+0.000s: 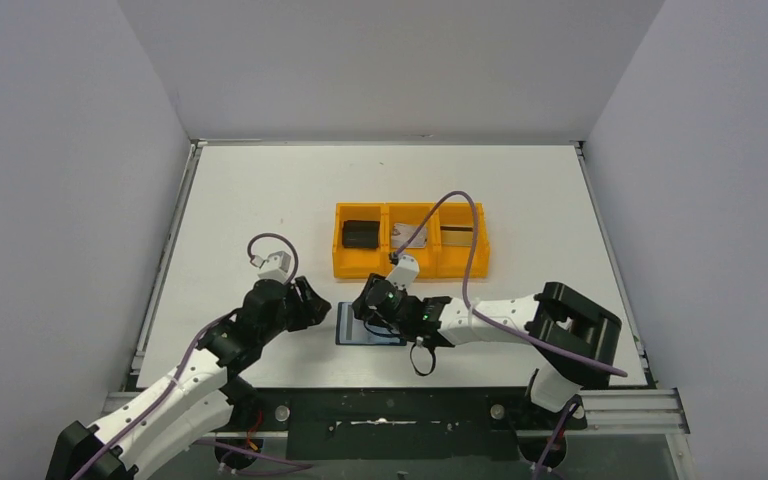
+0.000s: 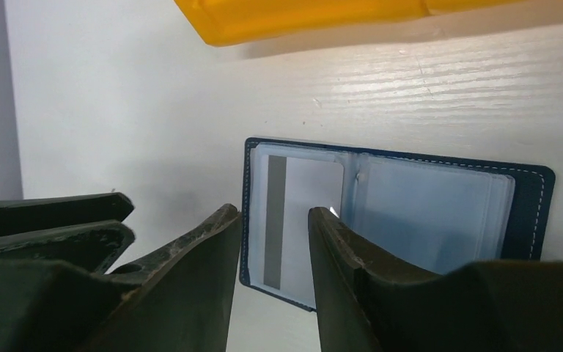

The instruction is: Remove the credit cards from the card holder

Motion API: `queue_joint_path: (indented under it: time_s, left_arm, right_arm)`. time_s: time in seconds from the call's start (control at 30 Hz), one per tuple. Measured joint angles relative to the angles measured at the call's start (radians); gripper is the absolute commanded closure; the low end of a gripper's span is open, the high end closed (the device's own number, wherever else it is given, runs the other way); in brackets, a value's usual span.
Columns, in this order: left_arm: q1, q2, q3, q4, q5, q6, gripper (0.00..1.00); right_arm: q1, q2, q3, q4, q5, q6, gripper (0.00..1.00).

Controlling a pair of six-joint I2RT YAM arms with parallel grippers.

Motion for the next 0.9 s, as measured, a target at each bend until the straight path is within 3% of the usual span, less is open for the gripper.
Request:
queue_joint_path:
  time_s: [0.37, 0.9]
  left_arm:
    - [0.031, -0.008, -0.007, 0.006, 0.096, 0.004, 0.53]
    - [0.032, 0.227, -0.006, 0.145, 0.291, 0.034, 0.63]
  right_arm:
    - [0.012, 0.114, 0.07, -0.125, -0.026, 0.006, 0.65]
    - [0.025, 0.126, 0.098, -0.202, -0.002, 0.045, 0.67]
